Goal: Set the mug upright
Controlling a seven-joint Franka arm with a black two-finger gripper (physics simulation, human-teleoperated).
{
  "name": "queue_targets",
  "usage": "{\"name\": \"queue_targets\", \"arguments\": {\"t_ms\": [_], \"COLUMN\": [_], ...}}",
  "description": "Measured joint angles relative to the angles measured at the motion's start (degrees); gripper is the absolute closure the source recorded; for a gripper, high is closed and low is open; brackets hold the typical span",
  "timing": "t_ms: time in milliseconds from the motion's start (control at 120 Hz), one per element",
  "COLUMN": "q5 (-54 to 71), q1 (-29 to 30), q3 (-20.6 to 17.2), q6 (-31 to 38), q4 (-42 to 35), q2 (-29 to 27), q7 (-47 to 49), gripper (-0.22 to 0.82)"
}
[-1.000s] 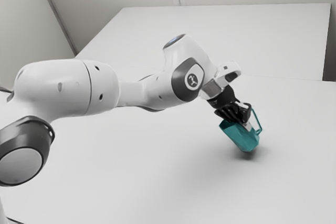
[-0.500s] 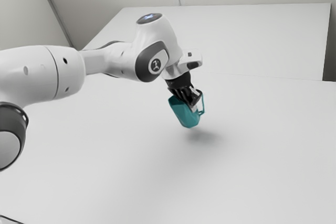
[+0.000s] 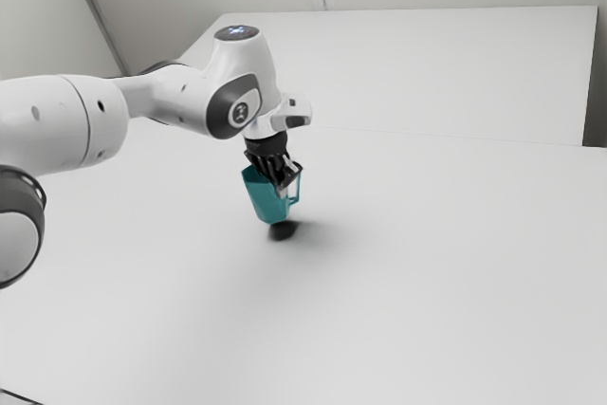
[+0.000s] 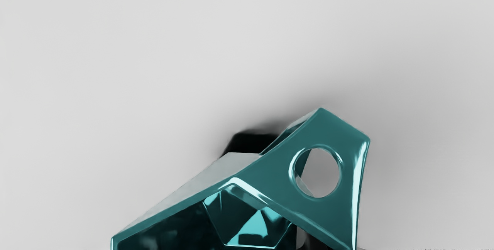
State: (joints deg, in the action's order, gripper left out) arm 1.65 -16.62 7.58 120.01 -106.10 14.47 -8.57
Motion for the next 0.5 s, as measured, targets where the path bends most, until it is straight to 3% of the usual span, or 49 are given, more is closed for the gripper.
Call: {"name": "queue_targets", "arguments": {"t_ms": [250,500], "q5": [0.0,-0.4], "q1": [4.3,4.9], "q3": [-0.4,-0.5], "q6": [0.4,2.5], "q4": [0.6,1.0], "q2": [2.4,4.7], "q7": [-2.0,-4.3], "gripper": [0.79,0.79]}}
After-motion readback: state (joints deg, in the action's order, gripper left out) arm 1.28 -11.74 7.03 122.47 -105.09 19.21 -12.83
